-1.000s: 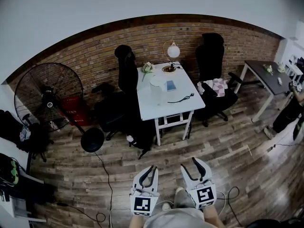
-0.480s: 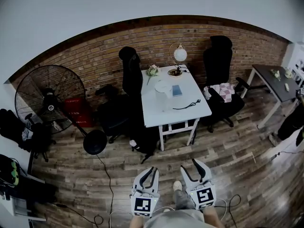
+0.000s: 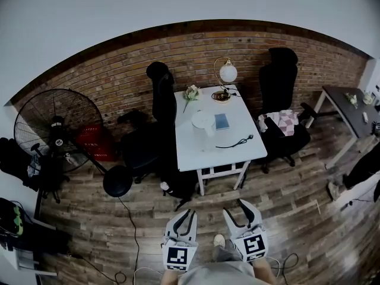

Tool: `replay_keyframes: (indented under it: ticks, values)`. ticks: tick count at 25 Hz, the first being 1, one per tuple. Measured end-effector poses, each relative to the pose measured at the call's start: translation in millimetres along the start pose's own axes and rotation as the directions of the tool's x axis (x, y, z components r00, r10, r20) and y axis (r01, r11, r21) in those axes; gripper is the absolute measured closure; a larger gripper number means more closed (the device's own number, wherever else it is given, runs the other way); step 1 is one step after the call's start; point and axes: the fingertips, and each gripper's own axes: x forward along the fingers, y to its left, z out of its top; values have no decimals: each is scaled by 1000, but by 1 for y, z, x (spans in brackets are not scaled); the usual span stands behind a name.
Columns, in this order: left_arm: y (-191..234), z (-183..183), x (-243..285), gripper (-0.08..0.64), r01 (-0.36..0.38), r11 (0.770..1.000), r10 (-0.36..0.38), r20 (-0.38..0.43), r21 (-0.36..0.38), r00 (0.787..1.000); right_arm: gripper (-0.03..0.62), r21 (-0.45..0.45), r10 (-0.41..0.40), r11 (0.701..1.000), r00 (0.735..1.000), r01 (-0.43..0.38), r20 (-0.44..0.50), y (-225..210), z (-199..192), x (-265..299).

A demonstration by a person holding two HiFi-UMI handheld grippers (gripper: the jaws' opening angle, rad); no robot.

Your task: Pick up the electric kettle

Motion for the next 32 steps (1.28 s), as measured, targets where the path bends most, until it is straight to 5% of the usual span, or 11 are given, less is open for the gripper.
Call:
replay_keyframes:
  ticks: [6,26,32]
  values:
    - [5,1,43,512,-39,999,38,-59,-12,998,386,6,23,1000,1000,-23,-8,-41,0,30]
    - [26,17,136,512,-136,991,136,-73,3,988,386,15,130,991,991,-130,4,-115,6,105]
    - [33,26,147,512,-152,988,151,17,14,988,385,23,133,991,991,-134,9,-125,3,119]
